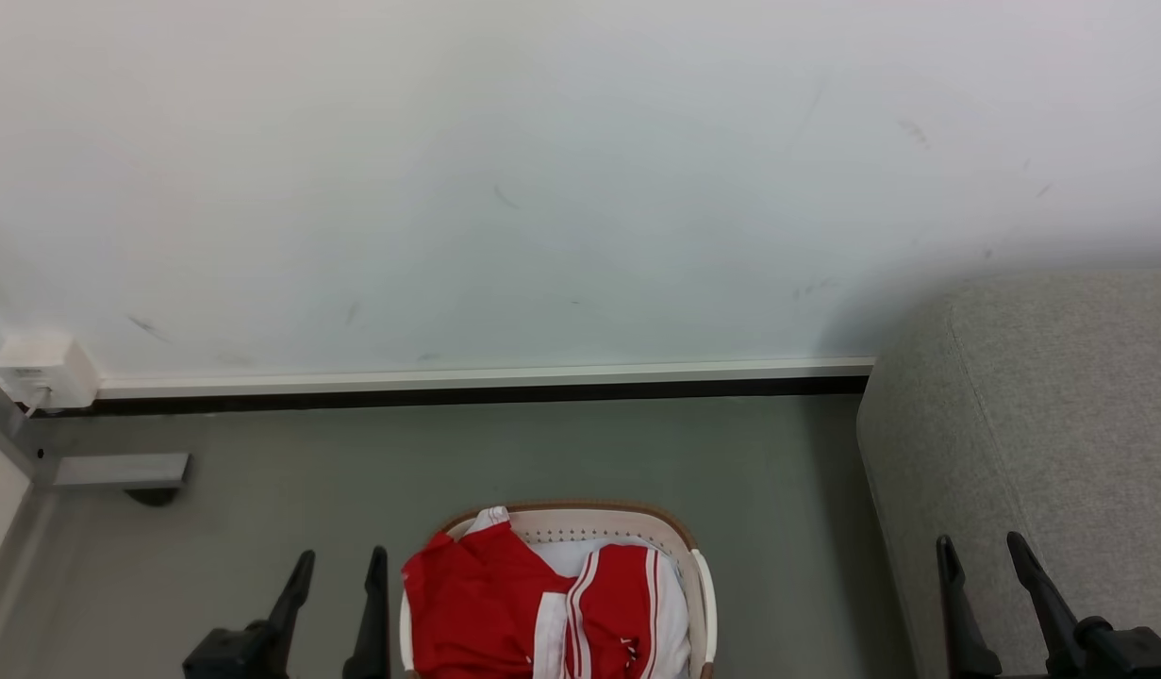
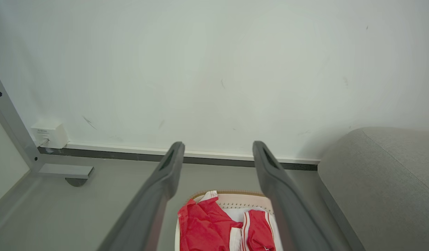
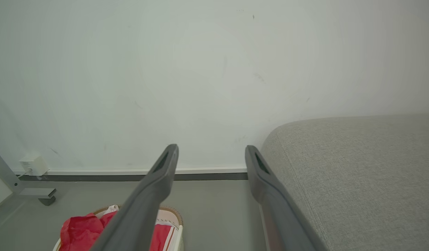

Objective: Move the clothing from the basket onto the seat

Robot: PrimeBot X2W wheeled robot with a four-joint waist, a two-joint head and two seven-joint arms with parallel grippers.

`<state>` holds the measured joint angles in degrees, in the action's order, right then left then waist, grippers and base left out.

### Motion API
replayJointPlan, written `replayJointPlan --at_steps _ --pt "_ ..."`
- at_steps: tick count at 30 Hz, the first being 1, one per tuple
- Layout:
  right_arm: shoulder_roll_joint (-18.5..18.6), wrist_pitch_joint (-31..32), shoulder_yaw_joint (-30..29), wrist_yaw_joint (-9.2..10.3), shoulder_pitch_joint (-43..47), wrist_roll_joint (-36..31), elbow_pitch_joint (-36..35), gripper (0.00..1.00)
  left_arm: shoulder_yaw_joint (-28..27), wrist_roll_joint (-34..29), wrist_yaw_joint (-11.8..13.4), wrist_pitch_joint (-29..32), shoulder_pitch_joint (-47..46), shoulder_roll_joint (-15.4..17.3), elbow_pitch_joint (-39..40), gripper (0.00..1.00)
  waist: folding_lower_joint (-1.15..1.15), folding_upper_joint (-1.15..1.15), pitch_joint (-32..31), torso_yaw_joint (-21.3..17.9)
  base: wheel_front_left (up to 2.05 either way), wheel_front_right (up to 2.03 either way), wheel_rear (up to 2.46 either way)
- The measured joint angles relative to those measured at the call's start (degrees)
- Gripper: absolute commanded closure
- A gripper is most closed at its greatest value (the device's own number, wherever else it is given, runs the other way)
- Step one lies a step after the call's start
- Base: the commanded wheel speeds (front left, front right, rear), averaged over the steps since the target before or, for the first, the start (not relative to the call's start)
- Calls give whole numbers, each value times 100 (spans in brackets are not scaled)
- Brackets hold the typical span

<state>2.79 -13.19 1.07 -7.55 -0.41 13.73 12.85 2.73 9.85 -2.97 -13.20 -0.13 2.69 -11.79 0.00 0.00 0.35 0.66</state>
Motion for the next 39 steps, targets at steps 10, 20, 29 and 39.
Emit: replayJointPlan --at_steps 10,20,29,39 --pt "0 -105 14 0 26 -233 36 0 -24 -420 -2 -109 18 0 -12 0 0 0 2 -6 0 0 0" --pt "1 -186 75 0 2 -445 33 0 -60 -713 -43 -193 8 1 -35 0 0 0 191 -79 0 0 0" --pt "2 -187 134 0 -458 -309 -121 0 -9 -800 -199 -193 -447 41 -102 0 0 0 800 -186 0 0 0" --pt "3 -196 371 0 -1471 -154 -399 0 636 -1079 -390 -194 -1868 409 -1071 0 1 0 2126 -382 0 0 0"
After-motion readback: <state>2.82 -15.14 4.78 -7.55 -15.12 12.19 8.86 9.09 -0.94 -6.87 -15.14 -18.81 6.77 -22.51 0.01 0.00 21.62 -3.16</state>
